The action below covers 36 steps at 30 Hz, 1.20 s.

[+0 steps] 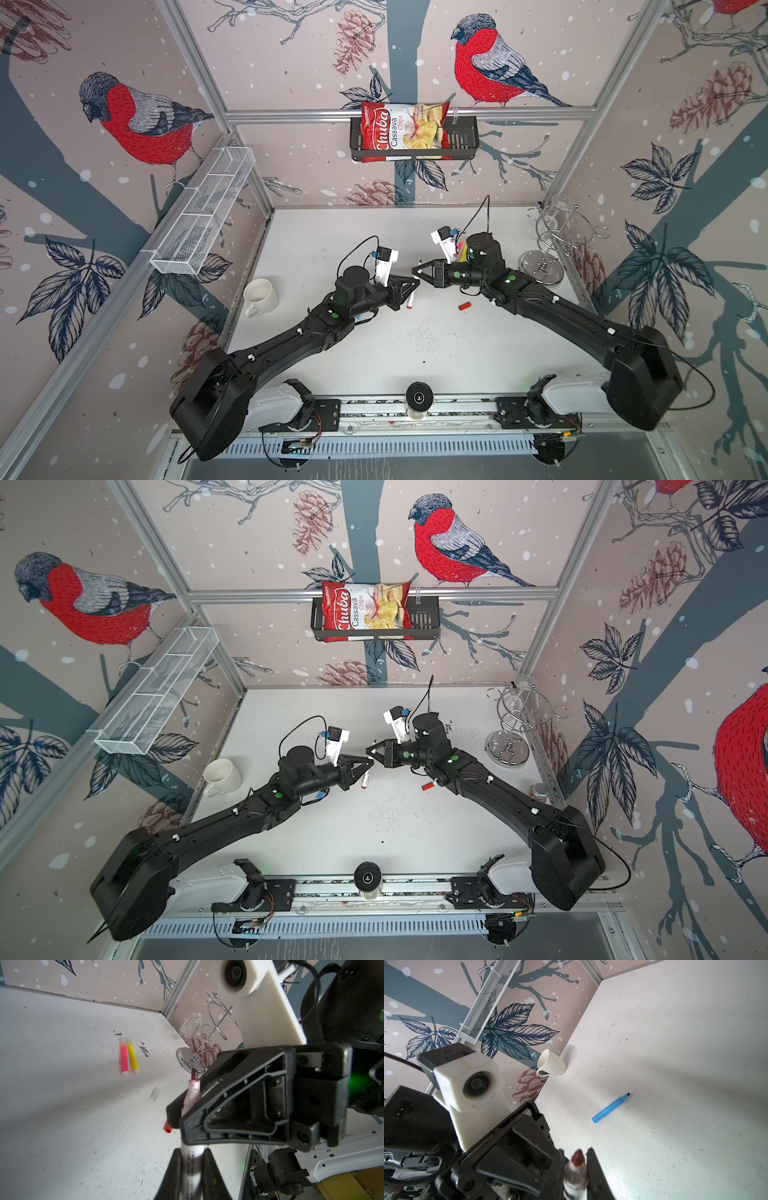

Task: Insert pens into pen caps
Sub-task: Pick up a pen from the center of the table.

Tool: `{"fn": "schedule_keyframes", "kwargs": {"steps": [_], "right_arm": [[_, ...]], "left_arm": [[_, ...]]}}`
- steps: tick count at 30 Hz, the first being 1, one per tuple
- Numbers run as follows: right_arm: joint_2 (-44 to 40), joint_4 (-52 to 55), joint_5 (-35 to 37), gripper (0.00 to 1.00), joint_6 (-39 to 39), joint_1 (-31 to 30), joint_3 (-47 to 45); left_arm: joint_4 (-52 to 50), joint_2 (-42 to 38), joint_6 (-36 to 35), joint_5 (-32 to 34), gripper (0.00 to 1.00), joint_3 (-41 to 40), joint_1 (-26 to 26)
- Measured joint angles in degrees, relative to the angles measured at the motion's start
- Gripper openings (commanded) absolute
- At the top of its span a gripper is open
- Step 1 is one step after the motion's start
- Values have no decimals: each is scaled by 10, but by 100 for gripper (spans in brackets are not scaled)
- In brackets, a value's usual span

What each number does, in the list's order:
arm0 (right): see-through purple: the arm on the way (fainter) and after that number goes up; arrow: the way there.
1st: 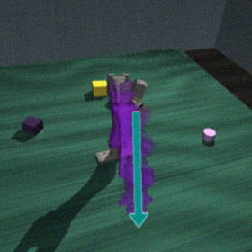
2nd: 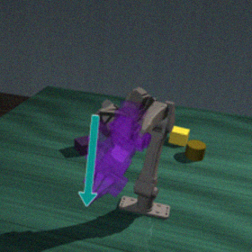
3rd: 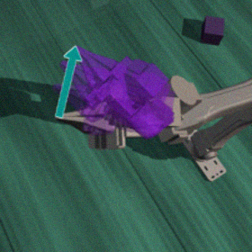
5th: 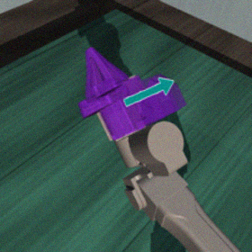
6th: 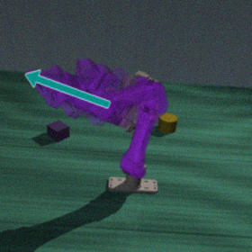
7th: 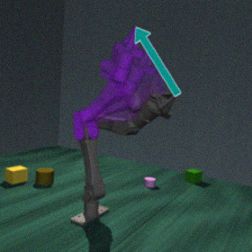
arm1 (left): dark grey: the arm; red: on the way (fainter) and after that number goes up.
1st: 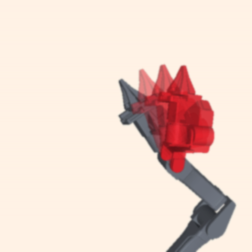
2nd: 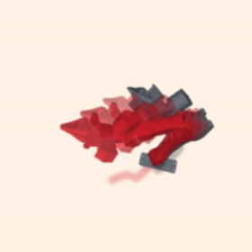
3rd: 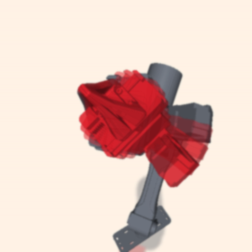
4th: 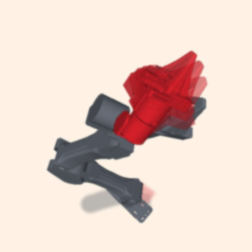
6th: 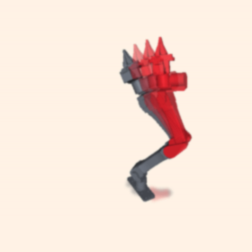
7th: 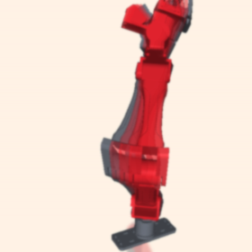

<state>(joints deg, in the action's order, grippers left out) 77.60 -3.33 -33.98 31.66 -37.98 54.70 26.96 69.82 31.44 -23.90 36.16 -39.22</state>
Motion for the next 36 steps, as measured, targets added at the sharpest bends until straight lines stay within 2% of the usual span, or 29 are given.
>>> {"fn": "schedule_keyframes", "kwargs": {"steps": [1,3,4,7,17,25,36], "right_arm": [[0,-1,0,12,0,0,0],[-1,-2,0,11,0,0,0],[-2,-3,0,11,0,0,0],[-9,-5,0,11,0,2,1],[-14,-5,4,11,-3,7,32],[-2,25,10,11,-34,-17,58],[-7,50,20,9,-45,-5,62]], "left_arm": [[0,0,0,0,18,1,0],[-1,0,0,-2,34,2,0],[-3,0,0,-4,39,3,0],[-7,0,-3,-16,45,10,0],[-31,1,-19,-53,41,14,0],[-40,10,-24,-74,36,26,0],[-54,13,-33,-73,27,34,0]]}}
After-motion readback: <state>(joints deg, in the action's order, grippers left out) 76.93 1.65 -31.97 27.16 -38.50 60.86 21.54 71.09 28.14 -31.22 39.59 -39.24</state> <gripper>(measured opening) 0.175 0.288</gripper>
